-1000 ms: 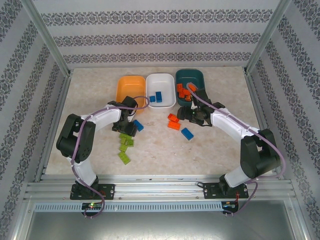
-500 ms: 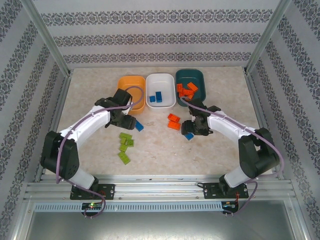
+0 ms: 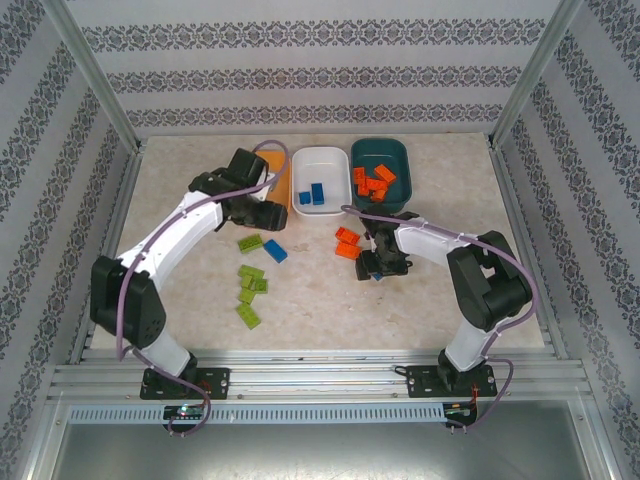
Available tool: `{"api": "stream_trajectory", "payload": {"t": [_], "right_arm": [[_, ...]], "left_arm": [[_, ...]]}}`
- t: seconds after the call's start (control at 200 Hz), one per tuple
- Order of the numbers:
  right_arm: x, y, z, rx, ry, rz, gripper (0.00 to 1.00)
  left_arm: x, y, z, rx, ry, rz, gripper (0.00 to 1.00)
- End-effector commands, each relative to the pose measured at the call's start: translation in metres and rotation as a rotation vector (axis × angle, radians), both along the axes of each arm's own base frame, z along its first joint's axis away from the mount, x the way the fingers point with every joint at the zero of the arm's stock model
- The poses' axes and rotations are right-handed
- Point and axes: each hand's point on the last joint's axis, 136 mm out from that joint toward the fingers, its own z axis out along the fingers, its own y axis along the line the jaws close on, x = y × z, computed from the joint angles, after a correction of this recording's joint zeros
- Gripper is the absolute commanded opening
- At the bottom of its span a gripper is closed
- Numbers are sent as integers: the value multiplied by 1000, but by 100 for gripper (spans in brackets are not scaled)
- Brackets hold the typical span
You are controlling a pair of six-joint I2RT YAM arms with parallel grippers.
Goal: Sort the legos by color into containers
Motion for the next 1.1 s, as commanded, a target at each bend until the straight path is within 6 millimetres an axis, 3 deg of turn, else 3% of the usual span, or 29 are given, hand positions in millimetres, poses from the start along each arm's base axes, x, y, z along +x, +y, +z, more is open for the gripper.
{"api": "stream_trajectory", "payload": {"t": [0.0, 0.225, 0.38, 0.51, 0.595, 0.734, 1.094], "right_arm": [[8, 11, -8, 14, -16, 36, 70], [11, 11, -11, 14, -28, 28, 64], [13, 16, -9, 40, -31, 27, 63], [11, 21, -13, 72, -23, 22, 62], [11, 22, -16, 74, -20, 18, 62], [12, 22, -20, 71, -13, 20, 59], [6, 24, -21, 76, -2, 27, 37]], "left_arm": [[29, -27, 4, -74, -33, -1, 65], [84, -59, -19, -63, -51, -10, 66], [117, -69, -37, -37, -57, -5, 66], [136, -76, -54, -10, -41, -12, 67], [143, -80, -61, -4, -25, -14, 74], [148, -84, -62, -12, -10, -14, 78], [115, -79, -12, -53, -56, -37, 86]]}}
